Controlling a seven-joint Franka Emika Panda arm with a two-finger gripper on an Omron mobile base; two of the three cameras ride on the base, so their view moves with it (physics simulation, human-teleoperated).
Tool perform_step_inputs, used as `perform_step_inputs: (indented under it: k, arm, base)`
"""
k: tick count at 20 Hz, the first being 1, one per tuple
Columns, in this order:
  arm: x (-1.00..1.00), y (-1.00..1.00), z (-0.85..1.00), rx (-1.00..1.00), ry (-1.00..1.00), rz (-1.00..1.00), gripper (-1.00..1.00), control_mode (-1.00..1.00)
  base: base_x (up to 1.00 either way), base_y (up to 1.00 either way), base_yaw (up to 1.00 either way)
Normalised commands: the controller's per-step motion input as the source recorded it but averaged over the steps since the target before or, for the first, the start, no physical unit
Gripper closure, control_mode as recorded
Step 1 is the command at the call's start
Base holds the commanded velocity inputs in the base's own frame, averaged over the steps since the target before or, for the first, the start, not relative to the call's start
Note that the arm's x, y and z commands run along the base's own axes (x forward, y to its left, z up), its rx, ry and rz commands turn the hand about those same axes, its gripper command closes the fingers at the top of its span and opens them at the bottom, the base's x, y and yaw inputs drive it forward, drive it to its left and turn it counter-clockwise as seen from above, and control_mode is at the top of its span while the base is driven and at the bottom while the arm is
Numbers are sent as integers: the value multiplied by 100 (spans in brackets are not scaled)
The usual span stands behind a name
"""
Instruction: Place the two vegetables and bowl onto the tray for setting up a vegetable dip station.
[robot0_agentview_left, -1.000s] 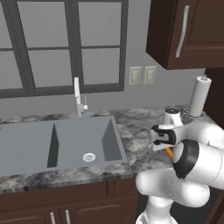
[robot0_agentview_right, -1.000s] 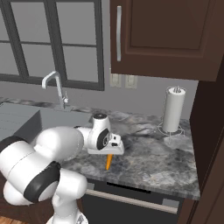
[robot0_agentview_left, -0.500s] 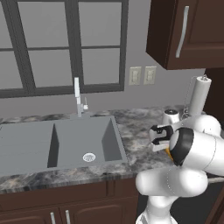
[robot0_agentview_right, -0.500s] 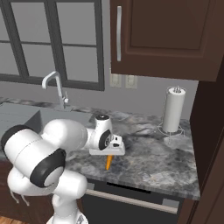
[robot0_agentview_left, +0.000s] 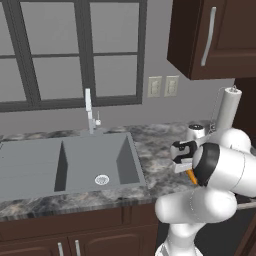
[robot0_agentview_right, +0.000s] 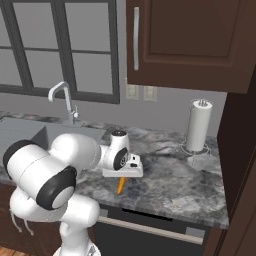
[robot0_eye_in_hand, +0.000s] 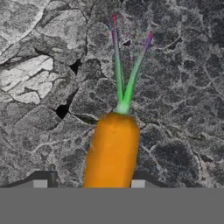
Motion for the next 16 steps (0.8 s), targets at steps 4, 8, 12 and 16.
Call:
perform_step_inputs:
  k: [4,8,12,16]
  arm:
    - [-7,0,-14,0,0,-4,100,-100]
    - [-14,0,9,0,0,-3,100,-100]
    - [-27,0,38,0,0,-5,100,-100]
    - [-31,1,45,0,0,-1,100,-100]
  base:
    - [0,0,0]
    - [0,0,0]
    - [0,0,0]
    - [0,0,0]
